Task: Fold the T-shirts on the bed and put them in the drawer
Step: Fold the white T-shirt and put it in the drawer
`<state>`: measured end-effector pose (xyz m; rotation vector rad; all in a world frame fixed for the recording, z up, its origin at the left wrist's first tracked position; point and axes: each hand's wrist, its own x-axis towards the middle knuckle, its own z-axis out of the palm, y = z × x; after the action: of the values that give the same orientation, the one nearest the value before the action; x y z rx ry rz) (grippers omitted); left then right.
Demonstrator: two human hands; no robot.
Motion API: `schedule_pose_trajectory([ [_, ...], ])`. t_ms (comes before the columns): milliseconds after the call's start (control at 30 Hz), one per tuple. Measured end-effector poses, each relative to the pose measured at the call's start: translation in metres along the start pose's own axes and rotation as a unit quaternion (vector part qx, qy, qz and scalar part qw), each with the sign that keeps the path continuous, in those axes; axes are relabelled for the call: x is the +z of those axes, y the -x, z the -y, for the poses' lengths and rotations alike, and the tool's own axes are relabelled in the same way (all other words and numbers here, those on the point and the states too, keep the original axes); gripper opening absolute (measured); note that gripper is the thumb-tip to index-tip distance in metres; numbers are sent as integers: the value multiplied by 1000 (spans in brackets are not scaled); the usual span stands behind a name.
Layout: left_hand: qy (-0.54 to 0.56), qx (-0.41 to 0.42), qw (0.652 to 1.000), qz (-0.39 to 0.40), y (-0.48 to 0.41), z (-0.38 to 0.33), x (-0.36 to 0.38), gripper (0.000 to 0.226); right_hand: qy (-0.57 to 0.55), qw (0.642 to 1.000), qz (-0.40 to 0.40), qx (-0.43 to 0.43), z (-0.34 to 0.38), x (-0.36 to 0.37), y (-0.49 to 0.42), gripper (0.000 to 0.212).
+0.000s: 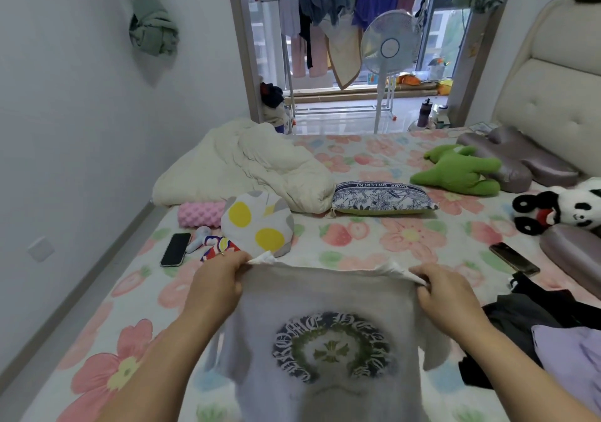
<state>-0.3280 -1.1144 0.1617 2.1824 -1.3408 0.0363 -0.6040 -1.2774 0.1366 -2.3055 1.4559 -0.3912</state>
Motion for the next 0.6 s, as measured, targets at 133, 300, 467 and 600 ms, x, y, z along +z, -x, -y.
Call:
schedule_pose_trajectory([
  [133,4,-115,993,-34,4,5,26,20,53,997,-48,32,-7,3,0,25],
  [300,22,-87,995,-54,10,17,36,9,-67,989,-119,49,-14,5,3,25],
  [467,-35,-92,995,-35,5,37,38,17,-149,970,-190,34,-13,2,5,20],
  [600,10,-153,987,-40,7,45,40,38,-131,976,-174,9,-15,6,8,12],
])
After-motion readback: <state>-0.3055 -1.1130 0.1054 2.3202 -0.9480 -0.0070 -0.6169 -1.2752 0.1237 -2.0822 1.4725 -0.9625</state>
